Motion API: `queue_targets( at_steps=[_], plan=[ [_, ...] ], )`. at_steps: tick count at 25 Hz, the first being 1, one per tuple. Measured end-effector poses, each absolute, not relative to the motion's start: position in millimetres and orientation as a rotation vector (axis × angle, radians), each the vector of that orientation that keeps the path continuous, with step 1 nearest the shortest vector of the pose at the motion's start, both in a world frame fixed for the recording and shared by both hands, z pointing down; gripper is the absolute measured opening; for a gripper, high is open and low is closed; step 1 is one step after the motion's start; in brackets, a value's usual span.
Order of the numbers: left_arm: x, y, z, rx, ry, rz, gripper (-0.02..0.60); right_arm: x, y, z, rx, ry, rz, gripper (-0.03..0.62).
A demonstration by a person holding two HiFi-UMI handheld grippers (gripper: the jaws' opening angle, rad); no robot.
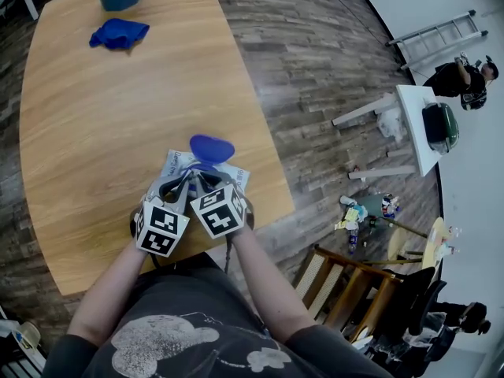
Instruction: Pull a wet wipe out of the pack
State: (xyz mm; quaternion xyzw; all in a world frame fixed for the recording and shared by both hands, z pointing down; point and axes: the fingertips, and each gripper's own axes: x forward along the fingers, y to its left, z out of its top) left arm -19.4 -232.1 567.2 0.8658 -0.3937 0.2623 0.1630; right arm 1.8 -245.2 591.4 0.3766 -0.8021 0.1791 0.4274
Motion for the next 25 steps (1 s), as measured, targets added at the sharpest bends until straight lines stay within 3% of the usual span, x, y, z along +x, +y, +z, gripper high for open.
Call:
queue_targets(
  at_steps=[25],
  plan=[
    [-32,-236,569,2.491,-1.089,0.787,0.034,28,-223,473,1.214,-2.137,0.355,0.006]
  ],
)
